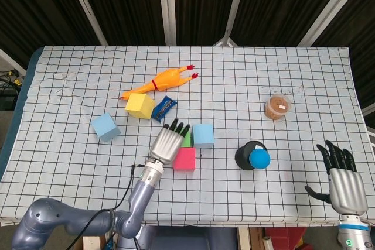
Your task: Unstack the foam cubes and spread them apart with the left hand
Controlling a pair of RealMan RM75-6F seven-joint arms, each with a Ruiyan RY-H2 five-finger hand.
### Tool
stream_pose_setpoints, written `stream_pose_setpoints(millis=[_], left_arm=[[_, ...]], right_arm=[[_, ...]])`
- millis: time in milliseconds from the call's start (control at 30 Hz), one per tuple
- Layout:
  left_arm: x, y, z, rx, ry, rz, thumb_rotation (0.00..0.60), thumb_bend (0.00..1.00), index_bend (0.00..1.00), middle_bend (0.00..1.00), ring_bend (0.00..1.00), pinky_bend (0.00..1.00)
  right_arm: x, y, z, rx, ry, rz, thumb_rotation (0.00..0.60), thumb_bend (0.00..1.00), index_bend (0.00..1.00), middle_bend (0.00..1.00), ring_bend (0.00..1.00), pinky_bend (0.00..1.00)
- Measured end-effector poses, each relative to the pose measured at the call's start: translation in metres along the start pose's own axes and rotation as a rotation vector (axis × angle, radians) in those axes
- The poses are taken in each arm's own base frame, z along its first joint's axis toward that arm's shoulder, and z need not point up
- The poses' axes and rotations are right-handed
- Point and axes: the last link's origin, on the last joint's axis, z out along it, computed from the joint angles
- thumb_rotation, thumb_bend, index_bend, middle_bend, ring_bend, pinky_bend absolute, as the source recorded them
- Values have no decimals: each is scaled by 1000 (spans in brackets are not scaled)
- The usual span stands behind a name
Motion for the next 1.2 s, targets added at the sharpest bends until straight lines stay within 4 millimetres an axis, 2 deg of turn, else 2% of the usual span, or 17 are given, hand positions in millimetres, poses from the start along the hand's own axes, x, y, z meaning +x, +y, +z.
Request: stream_pose_setpoints(millis=[200, 333, 600, 800, 900, 1033, 1200], left_arm=[[0, 5, 1, -18, 51, 31, 600, 368, 365, 441, 401, 584], [6, -1, 0, -5, 99, 51, 600, 398, 401, 475, 437, 612], [21, -21, -3, 30, 149, 36, 600, 400, 397, 478, 437, 611], [36, -36, -15, 16, 135, -37, 600, 386, 373, 453, 438, 596], [43, -46, -25, -11, 85, -99, 600, 380, 357, 445, 437, 591], [53, -70, -43, -50, -17, -163, 600, 363, 328, 416, 424, 582], [51, -100, -67, -67, -145, -173, 600, 354, 325, 400, 422, 582]], right_arm=[[0, 1, 1, 1, -4, 3, 600, 40, 113, 0, 64, 0], [1, 1, 0, 2, -2, 9, 600, 40, 113, 0, 64, 0], [1, 1, 0, 5, -3, 14, 600, 40, 113, 0, 64, 0], [1, 1, 0, 5, -4, 16, 600, 40, 113, 0, 64, 0], [1, 0, 0, 6, -5, 15, 600, 40, 113, 0, 64, 0], [1, -2, -2, 10, -4, 17, 600, 40, 113, 0, 64, 0], [0, -2, -2, 9, -9, 14, 600, 40, 113, 0, 64, 0]])
